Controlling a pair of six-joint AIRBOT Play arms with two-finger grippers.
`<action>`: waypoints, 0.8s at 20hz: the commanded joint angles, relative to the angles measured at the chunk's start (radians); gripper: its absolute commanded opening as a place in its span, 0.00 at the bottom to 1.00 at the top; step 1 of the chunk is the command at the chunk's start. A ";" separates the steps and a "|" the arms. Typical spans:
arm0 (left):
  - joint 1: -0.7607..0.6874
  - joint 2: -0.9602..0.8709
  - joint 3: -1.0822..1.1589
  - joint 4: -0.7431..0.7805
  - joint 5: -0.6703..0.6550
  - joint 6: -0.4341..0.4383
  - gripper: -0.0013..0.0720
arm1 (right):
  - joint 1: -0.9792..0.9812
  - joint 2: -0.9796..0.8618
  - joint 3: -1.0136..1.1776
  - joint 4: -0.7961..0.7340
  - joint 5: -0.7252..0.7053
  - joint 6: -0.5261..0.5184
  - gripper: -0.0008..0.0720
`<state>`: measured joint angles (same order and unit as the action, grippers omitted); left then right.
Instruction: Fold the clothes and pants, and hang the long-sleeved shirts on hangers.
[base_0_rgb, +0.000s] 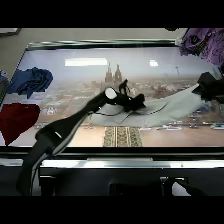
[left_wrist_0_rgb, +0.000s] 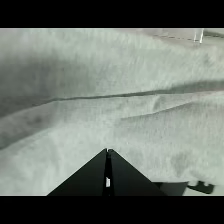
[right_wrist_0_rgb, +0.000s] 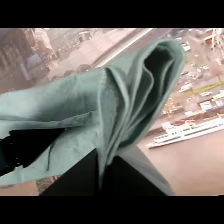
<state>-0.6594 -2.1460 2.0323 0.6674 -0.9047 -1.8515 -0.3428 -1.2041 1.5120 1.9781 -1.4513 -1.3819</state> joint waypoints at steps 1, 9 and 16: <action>0.148 0.152 0.004 0.332 -0.239 -0.017 0.04 | 0.061 0.001 0.001 0.060 0.035 0.072 0.06; 0.509 0.466 0.004 0.650 -0.587 0.049 0.04 | 0.585 -0.078 0.001 -0.035 0.357 0.396 0.06; 0.661 0.528 0.004 0.650 -0.651 0.058 0.05 | 0.835 -0.253 0.001 -0.020 0.626 0.537 0.06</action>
<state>-0.0521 -1.6409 2.0361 1.3033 -1.5204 -1.8057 0.4034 -1.3952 1.5124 1.9553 -0.9482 -0.9161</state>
